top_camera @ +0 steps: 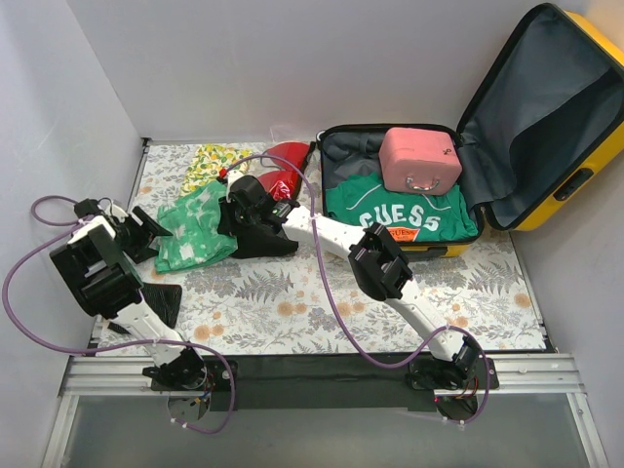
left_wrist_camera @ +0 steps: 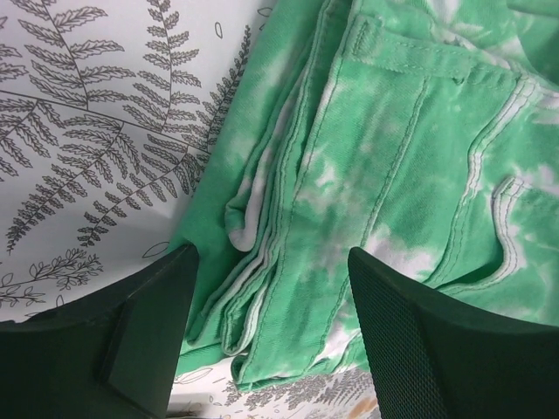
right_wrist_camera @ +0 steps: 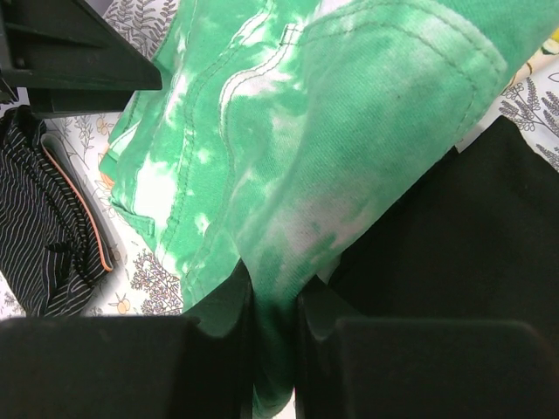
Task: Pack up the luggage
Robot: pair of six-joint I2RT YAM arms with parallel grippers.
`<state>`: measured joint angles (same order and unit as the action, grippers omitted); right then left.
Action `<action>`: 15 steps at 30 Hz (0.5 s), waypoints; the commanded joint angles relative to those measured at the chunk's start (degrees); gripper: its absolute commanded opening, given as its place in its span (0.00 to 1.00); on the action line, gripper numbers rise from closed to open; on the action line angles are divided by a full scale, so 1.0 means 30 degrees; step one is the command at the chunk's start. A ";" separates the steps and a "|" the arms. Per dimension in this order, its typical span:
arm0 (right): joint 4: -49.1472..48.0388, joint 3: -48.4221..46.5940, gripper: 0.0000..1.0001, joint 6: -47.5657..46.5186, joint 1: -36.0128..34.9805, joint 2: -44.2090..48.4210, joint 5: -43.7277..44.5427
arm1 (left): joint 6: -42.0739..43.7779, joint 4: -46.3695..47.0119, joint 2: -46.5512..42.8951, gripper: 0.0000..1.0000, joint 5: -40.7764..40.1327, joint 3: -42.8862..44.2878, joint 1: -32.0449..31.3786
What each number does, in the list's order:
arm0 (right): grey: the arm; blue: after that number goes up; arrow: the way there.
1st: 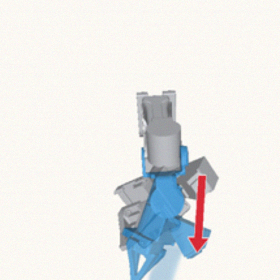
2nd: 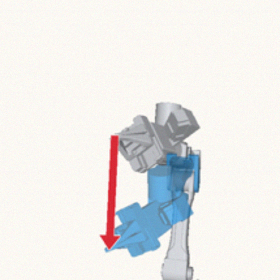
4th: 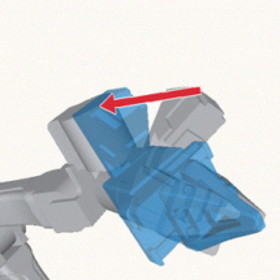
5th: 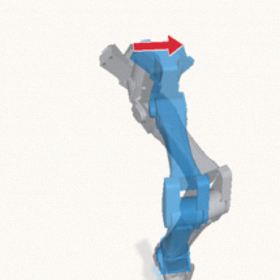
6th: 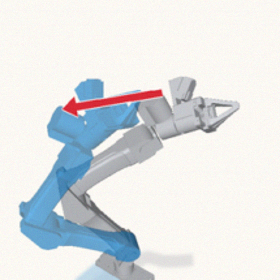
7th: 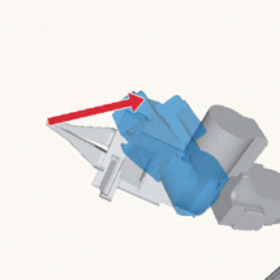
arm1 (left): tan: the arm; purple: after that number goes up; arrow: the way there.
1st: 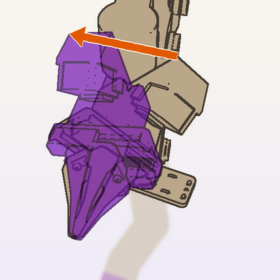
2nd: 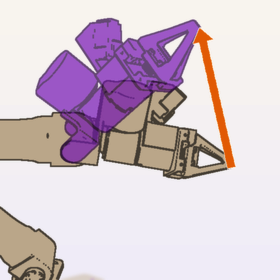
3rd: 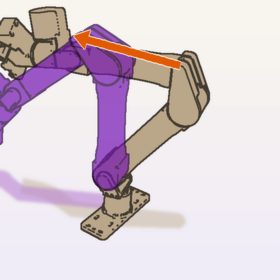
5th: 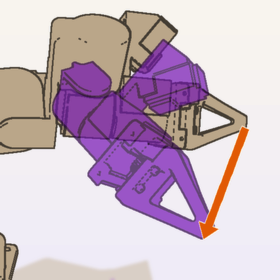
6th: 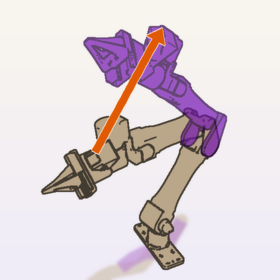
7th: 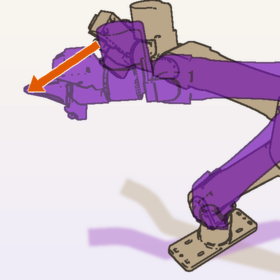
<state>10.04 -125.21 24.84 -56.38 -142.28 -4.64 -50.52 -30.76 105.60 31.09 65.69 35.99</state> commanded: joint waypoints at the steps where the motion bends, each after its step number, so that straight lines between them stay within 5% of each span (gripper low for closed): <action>1: -0.1150 -0.0539 0.01 -0.0663 0.0073 0.1108 0.0552 | 0.0873 0.0820 -0.0220 0.69 -0.1163 -0.0596 0.0074; 7: -0.1150 -0.0686 0.01 -0.0663 0.0044 0.0961 0.0435 | 0.1983 0.1229 -0.0483 0.69 -0.3096 0.0017 0.0192; 15: -0.1238 -0.0949 0.01 -0.0663 -0.0044 0.0756 0.0406 | 0.3041 0.1318 0.0337 0.70 -0.1931 0.0280 0.0133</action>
<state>10.04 -125.21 24.51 -56.38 -142.28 -4.71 -45.56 -30.24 105.34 29.41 65.73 35.51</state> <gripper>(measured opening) 0.186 0.692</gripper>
